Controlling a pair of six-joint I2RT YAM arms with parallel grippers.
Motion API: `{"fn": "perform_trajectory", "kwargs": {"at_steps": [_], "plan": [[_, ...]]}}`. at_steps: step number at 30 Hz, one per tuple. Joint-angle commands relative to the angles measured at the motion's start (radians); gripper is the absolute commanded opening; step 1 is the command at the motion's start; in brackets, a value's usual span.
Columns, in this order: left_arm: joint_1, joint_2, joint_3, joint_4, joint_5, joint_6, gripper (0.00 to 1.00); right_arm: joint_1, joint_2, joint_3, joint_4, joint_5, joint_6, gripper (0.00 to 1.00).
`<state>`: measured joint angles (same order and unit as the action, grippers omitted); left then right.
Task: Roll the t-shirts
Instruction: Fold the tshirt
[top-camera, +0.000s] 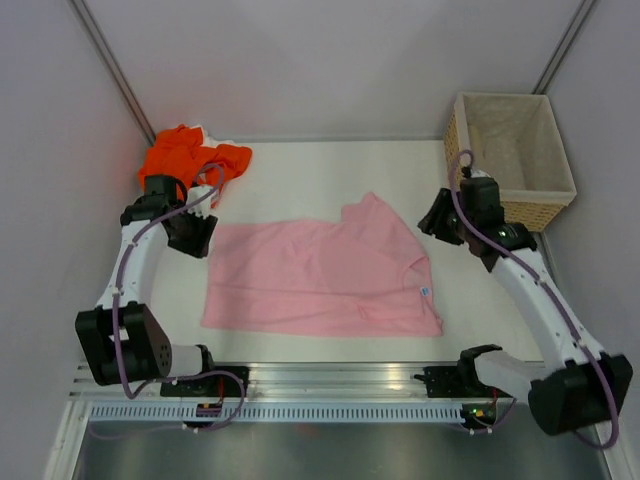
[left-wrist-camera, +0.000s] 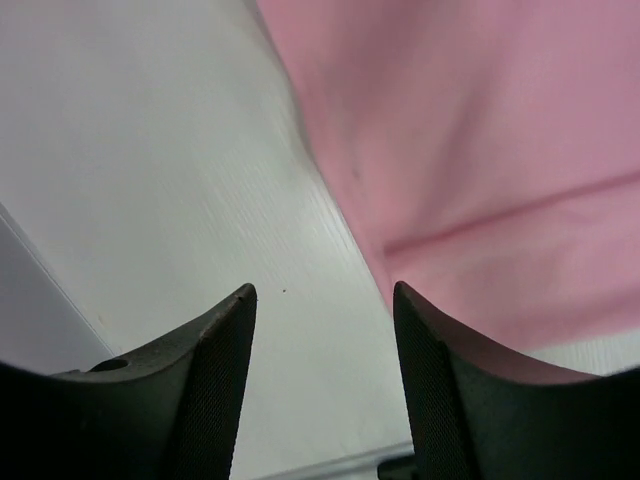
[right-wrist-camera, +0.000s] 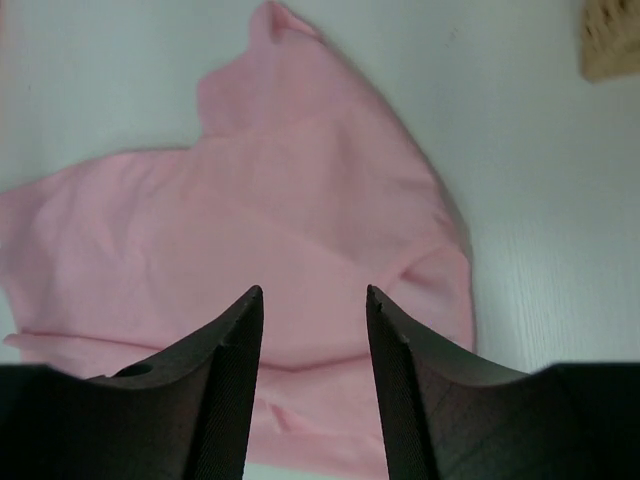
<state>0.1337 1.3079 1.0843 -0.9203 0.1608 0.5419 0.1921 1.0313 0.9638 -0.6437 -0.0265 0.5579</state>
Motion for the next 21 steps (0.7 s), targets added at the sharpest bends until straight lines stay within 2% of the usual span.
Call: {"fn": "perform_trajectory", "kwargs": {"at_steps": [1,3,6,12,18,21], "plan": [[0.004,0.158,0.100,0.210,0.019,-0.157,0.62,0.102,0.322,0.224,0.196,0.008,-0.157,0.52],[0.004,0.255,0.150,0.253,0.023,-0.183,0.61,0.145,0.461,0.390,0.191,0.005,-0.251,0.54],[0.007,0.387,0.235,0.276,0.039,-0.212,0.60,0.155,0.764,0.588,0.156,0.000,-0.317,0.58],[0.014,0.563,0.315,0.317,0.088,-0.223,0.63,0.155,1.125,0.902,0.079,0.003,-0.410,0.64],[0.012,0.640,0.327,0.337,0.120,-0.218,0.64,0.155,1.358,1.116,-0.017,-0.006,-0.464,0.64],[0.012,0.648,0.318,0.353,0.143,-0.215,0.62,0.155,1.369,1.103,-0.031,-0.030,-0.475,0.58]]}}
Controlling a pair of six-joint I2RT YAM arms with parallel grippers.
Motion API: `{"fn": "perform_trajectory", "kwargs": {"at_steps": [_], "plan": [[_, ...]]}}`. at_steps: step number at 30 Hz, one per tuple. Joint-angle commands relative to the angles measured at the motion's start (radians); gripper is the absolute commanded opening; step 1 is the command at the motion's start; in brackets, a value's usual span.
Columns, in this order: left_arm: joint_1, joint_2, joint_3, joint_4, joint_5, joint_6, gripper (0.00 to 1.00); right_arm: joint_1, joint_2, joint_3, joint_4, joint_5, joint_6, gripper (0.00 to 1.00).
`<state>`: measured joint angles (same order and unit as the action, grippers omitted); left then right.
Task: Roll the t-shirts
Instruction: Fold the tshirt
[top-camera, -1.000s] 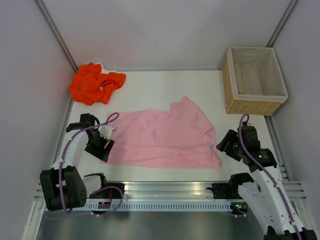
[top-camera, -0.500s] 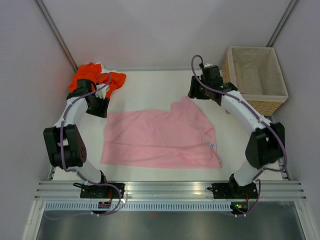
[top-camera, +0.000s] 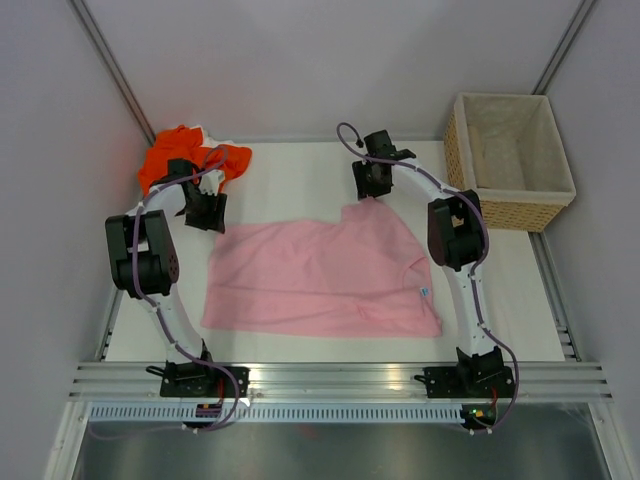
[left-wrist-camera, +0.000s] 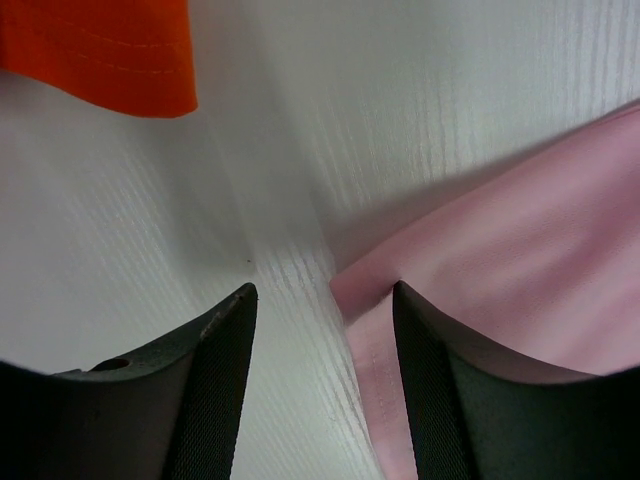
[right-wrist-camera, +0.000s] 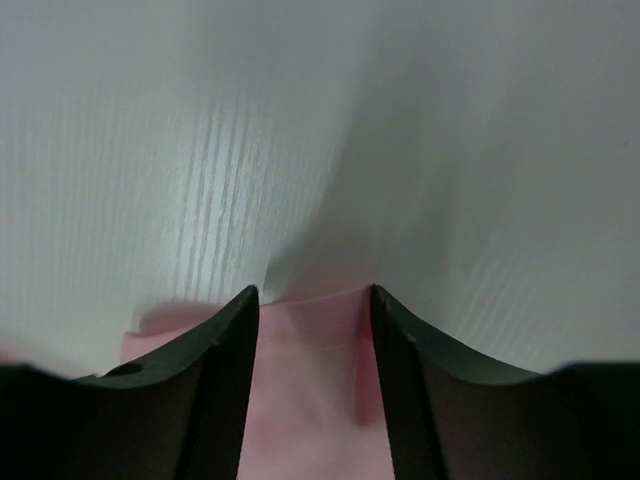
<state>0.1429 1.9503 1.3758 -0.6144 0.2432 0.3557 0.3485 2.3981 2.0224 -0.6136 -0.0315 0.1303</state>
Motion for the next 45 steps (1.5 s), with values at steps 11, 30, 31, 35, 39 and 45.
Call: {"fn": "perform_trajectory", "kwargs": {"at_steps": [11,30,31,35,39,45], "plan": [[0.004,0.021,0.011,0.082,0.142,-0.040,0.41,-0.003,-0.122,-0.102,0.028,-0.085,-0.032,0.10],[0.084,-0.382,-0.283,0.134,0.307,0.074,0.02,-0.003,-0.905,-0.916,0.333,-0.064,0.133,0.00],[0.084,-0.398,-0.325,0.134,0.315,0.084,0.02,-0.003,-0.933,-0.944,0.334,-0.061,0.140,0.00],[0.092,-0.482,-0.414,0.131,0.317,0.137,0.02,-0.003,-1.075,-1.106,0.354,-0.054,0.189,0.00],[0.121,-0.589,-0.481,0.102,0.304,0.190,0.02,0.000,-1.197,-1.249,0.391,-0.053,0.253,0.00],[0.124,-0.649,-0.605,0.061,0.262,0.264,0.02,0.015,-1.333,-1.470,0.477,-0.048,0.362,0.00]]}}
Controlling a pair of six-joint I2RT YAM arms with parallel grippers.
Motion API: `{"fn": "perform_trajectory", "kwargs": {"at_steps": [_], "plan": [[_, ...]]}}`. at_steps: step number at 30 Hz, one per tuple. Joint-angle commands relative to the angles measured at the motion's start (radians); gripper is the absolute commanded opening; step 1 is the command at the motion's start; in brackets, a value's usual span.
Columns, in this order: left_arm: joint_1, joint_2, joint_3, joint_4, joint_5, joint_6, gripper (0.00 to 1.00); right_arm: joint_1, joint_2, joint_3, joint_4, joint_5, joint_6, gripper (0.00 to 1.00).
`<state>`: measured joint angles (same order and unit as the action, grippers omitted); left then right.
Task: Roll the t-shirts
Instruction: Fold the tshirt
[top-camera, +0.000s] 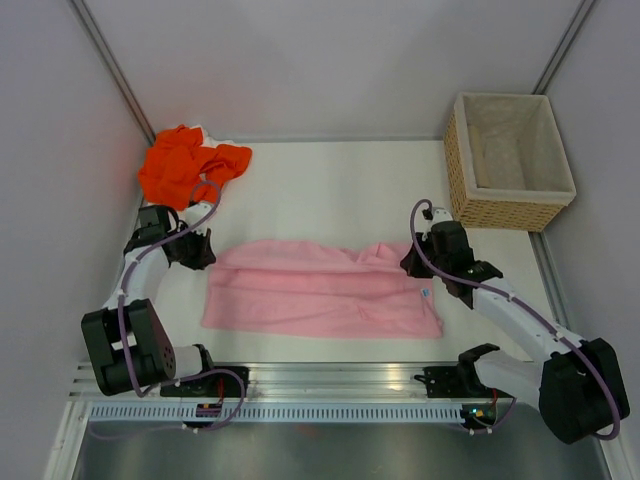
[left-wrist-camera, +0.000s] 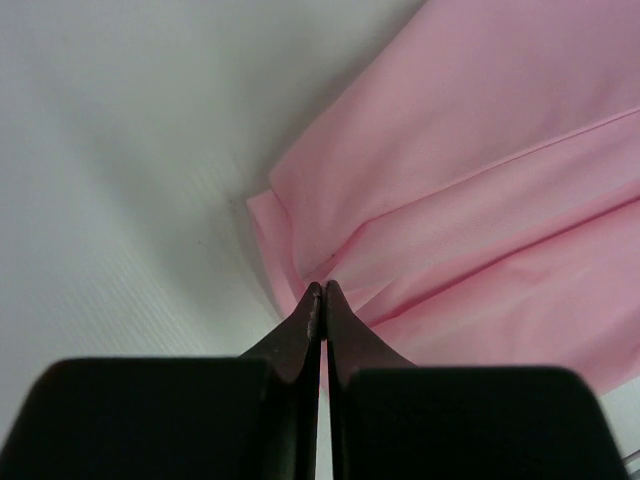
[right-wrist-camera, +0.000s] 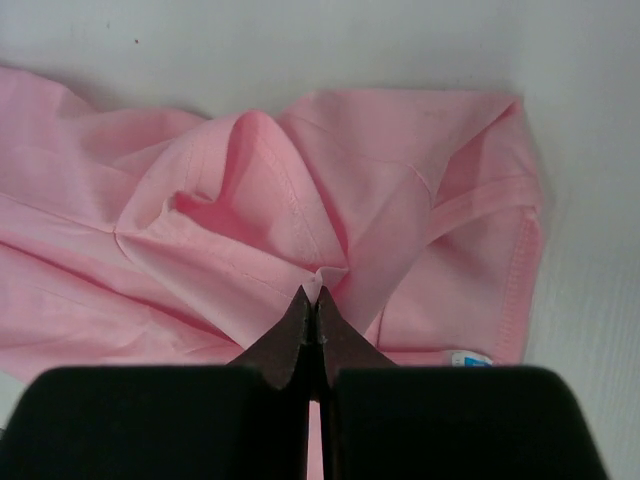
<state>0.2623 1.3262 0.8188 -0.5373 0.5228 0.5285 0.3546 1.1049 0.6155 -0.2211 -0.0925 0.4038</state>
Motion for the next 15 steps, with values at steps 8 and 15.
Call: {"fn": "perform_trajectory", "kwargs": {"at_steps": [8,15], "plan": [[0.003,-0.010,-0.133,-0.018,-0.063,0.136,0.02,0.058,-0.062,-0.187,0.095,0.028,0.151,0.00],[0.005,-0.019,-0.135,-0.056,-0.078,0.172,0.02,0.096,-0.079,-0.211,0.080,0.050,0.155,0.02]]}}
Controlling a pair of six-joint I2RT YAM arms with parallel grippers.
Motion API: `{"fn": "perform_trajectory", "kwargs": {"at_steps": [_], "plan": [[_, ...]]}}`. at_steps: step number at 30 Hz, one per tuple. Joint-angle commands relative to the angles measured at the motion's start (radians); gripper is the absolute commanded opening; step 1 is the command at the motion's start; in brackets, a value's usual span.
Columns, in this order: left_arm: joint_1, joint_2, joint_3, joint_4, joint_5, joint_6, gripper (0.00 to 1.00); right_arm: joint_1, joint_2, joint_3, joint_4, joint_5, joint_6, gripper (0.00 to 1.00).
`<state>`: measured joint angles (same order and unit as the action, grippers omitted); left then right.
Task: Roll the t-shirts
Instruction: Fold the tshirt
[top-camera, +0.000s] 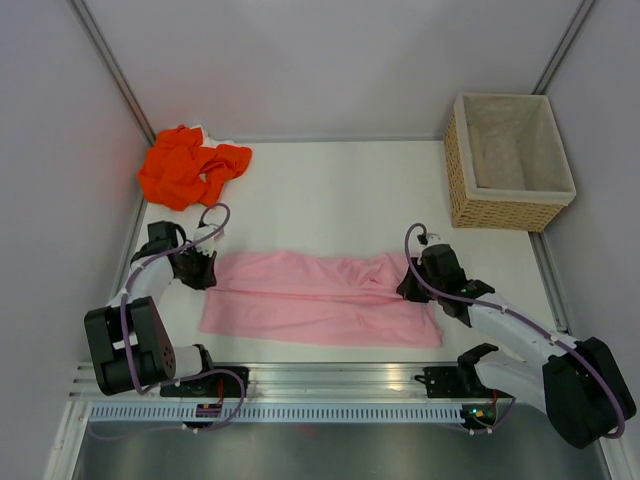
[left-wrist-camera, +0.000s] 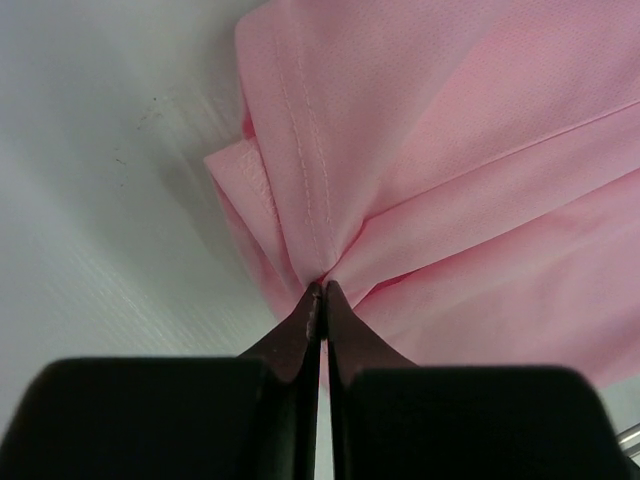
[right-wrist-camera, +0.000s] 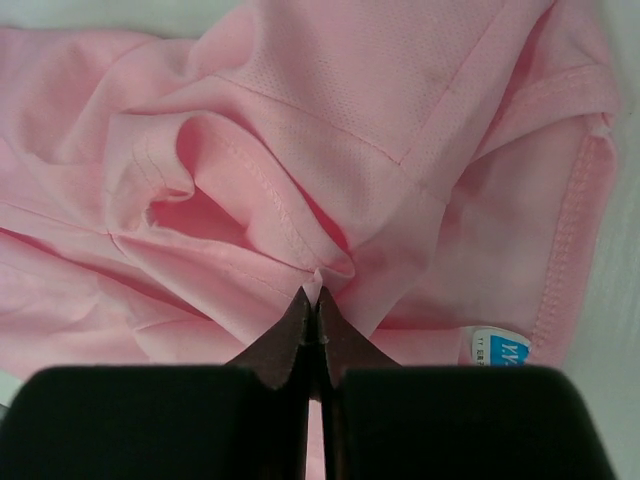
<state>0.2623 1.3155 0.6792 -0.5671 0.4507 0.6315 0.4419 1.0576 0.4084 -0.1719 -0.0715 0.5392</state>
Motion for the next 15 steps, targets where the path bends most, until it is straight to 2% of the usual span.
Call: {"fn": "perform_trajectory", "kwargs": {"at_steps": [1,3,4,5,9,15], "plan": [[0.003,-0.012,0.006,-0.043,0.018,0.098,0.09,0.011,-0.041,-0.006,0.031,0.029,0.016,0.07],[0.005,-0.012,0.025,-0.106,0.052,0.128,0.29,0.011,-0.050,-0.010,0.026,0.029,0.013,0.14],[0.005,-0.015,0.029,-0.126,0.089,0.152,0.46,0.011,-0.053,-0.011,0.025,0.027,0.013,0.20],[0.005,-0.016,0.042,-0.135,0.112,0.158,0.50,0.011,-0.053,-0.014,0.026,0.027,0.015,0.22],[0.005,0.022,0.089,-0.131,0.193,0.085,0.52,0.011,-0.042,-0.016,0.023,0.050,0.019,0.27],[0.003,0.154,0.177,-0.039,0.123,-0.085,0.44,0.012,-0.051,0.018,-0.023,0.137,0.041,0.26]]}}
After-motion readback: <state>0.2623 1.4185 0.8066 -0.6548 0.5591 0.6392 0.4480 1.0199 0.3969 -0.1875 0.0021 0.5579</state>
